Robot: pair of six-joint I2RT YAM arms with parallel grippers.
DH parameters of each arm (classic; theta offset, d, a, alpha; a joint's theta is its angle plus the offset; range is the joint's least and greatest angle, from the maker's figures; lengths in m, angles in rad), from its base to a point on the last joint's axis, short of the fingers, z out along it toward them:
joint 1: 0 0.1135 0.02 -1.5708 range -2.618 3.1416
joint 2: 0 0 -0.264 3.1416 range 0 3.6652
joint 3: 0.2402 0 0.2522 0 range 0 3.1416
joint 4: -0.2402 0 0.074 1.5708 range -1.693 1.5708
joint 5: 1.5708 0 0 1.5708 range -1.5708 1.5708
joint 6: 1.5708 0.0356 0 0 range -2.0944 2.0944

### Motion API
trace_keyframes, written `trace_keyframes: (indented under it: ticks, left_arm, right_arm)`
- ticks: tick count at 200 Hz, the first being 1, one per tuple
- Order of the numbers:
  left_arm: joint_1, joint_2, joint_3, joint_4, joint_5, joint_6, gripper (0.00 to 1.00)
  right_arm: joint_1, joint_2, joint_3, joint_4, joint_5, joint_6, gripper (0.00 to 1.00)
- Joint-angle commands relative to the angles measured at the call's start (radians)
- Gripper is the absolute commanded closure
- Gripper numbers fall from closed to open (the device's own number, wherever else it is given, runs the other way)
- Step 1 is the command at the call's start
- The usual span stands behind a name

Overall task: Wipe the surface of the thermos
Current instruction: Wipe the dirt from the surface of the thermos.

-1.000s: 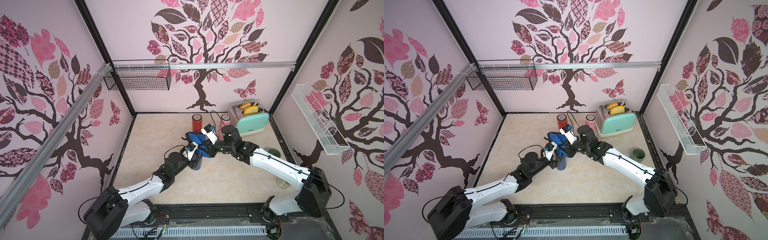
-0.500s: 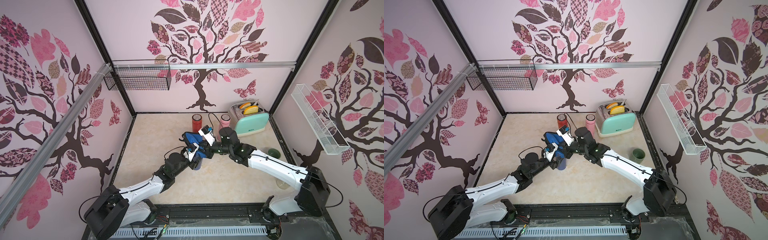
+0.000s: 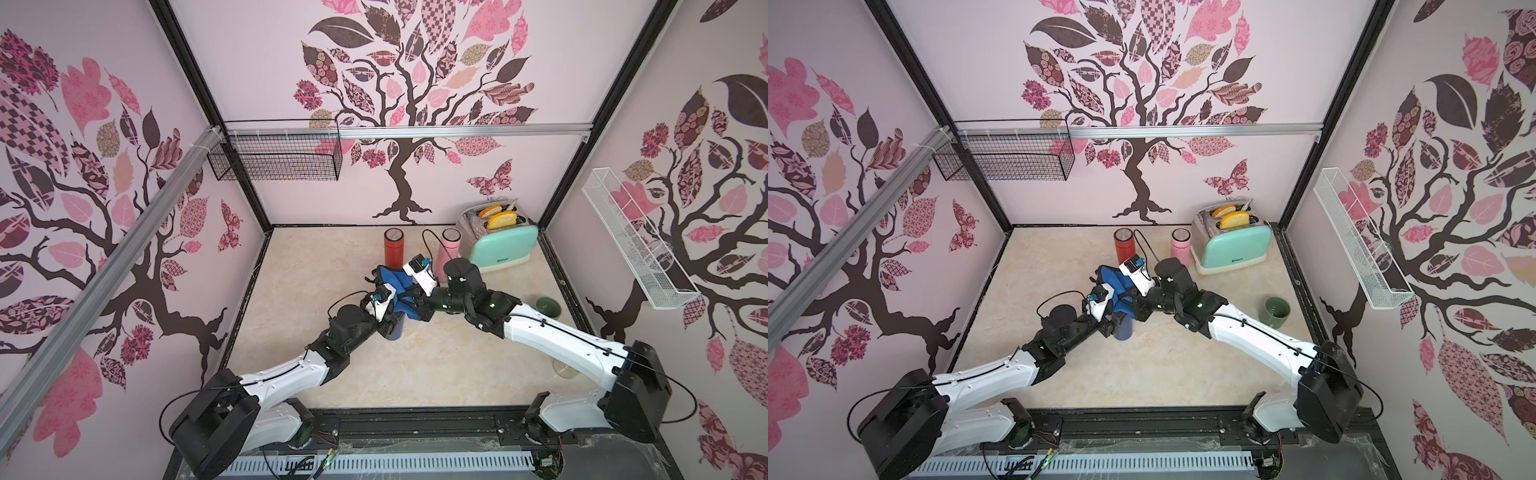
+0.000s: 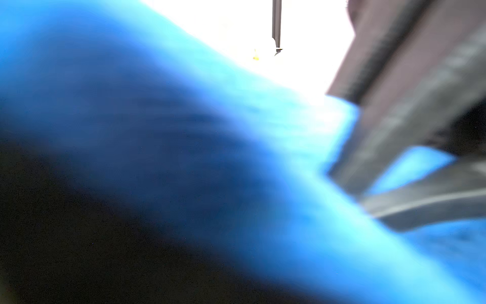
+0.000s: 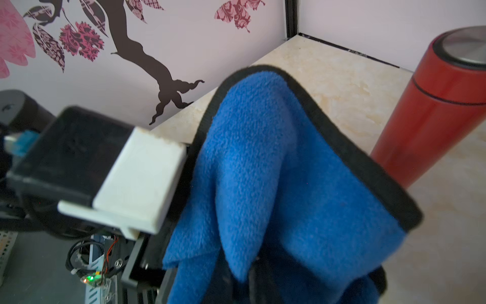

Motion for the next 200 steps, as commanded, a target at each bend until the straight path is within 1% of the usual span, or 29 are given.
trace_keyframes:
  ticks: [1, 28, 55, 105, 123, 142, 160, 173, 188, 200]
  left_arm:
    - [-0.025, 0.006, -0.029, -0.086, 0.085, 0.020, 1.00]
    - [-0.024, -0.004, -0.038, -0.087, 0.072, 0.023, 1.00]
    - [-0.024, -0.018, -0.041, -0.102, 0.064, 0.026, 1.00]
    - [-0.023, -0.058, -0.059, -0.109, -0.014, 0.010, 1.00]
    - [-0.023, -0.083, -0.058, -0.121, -0.019, 0.006, 1.00]
    - [-0.023, -0.109, -0.056, -0.135, -0.029, -0.008, 1.00]
    - [-0.019, -0.136, -0.046, -0.143, -0.084, -0.060, 1.00]
    - [-0.004, -0.152, -0.030, -0.173, -0.176, -0.129, 1.00]
    - [0.057, -0.183, -0.018, -0.213, -0.214, -0.225, 1.00]
    - [0.123, -0.221, -0.014, -0.230, -0.224, -0.339, 1.00]
  right_arm:
    - [0.006, 0.121, 0.037, -0.067, 0.005, -0.022, 1.00]
    - [0.006, 0.192, 0.084, -0.065, -0.010, -0.026, 1.00]
    - [0.006, 0.188, 0.036, -0.059, -0.007, -0.022, 1.00]
    - [0.006, 0.016, -0.116, -0.125, 0.043, -0.017, 1.00]
    - [0.006, -0.059, -0.170, -0.133, 0.069, 0.002, 1.00]
    - [0.005, -0.108, -0.187, -0.145, 0.096, 0.012, 1.00]
    - [-0.005, -0.129, -0.171, -0.150, 0.096, 0.011, 1.00]
    - [-0.017, -0.142, -0.153, -0.154, 0.087, 0.009, 1.00]
    - [-0.034, -0.158, -0.139, -0.146, 0.062, 0.011, 1.00]
    - [-0.052, -0.169, -0.133, -0.133, 0.038, 0.012, 1.00]
